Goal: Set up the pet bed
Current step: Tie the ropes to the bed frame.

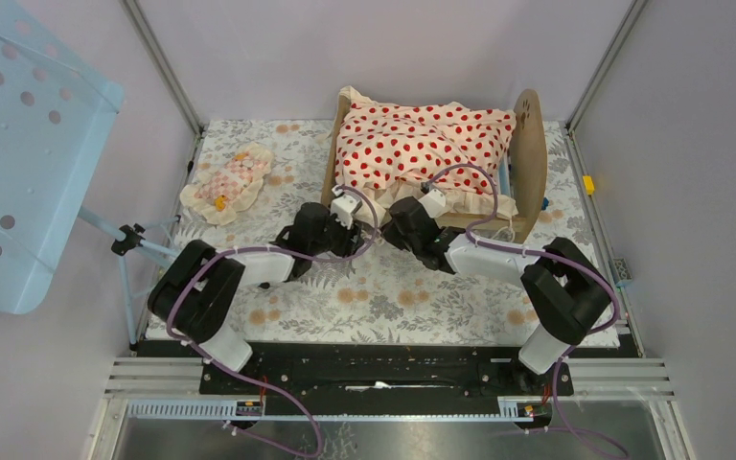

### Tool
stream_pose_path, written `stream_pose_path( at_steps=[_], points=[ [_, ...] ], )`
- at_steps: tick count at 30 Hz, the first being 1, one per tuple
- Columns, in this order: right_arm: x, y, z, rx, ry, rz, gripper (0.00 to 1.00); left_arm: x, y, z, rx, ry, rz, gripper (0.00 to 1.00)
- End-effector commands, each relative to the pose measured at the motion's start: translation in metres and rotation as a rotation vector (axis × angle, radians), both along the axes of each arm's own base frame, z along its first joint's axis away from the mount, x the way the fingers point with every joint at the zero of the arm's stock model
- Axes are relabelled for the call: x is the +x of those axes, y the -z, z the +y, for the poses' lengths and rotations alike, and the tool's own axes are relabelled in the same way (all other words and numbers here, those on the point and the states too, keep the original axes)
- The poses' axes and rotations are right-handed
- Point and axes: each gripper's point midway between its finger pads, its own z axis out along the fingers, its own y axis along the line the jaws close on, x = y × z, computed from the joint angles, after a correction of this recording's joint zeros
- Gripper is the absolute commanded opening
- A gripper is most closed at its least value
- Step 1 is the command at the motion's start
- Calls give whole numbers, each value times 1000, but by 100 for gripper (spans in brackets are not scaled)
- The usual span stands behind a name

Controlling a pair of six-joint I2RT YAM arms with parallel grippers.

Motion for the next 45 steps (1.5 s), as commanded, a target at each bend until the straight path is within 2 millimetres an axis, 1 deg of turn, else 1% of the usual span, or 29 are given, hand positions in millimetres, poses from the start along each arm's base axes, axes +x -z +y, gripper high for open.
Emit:
stream_pose_path(
  at_steps=[1,5,8,12,15,23,25,26,30,31,35,40,45],
  points=[
    [3,-21,0,62,17,-37,0,20,-3,-4,50,-53,-100,50],
    [3,-25,1,72,11,-40,0,22,4,-6,56,-73,-86,50],
    [2,-28,1,77,10,-44,0,26,8,-2,58,-115,-88,50],
    [2,-30,0,82,11,-47,0,33,12,-3,66,-138,-89,51],
    [2,-33,0,87,11,-52,0,37,15,-7,69,-138,-87,51],
    [1,-30,-1,92,6,-44,0,33,24,-21,48,-75,-77,50],
    [1,-28,0,92,5,-39,0,31,29,-23,54,-58,-64,46],
    [1,-26,-1,92,6,-35,0,31,31,-24,56,-54,-59,42],
    [-1,-24,-4,92,15,-30,0,29,34,-24,57,-44,-52,4],
    [-1,-23,-6,90,20,-30,0,28,34,-25,58,-39,-47,0],
    [-2,-21,-18,74,59,-29,0,20,29,-21,55,-41,-31,0],
    [-1,-16,-35,55,114,-33,0,1,16,-4,14,-100,-28,0],
    [0,-8,-38,46,125,-17,0,-12,2,8,-29,-150,-34,0]
  ],
)
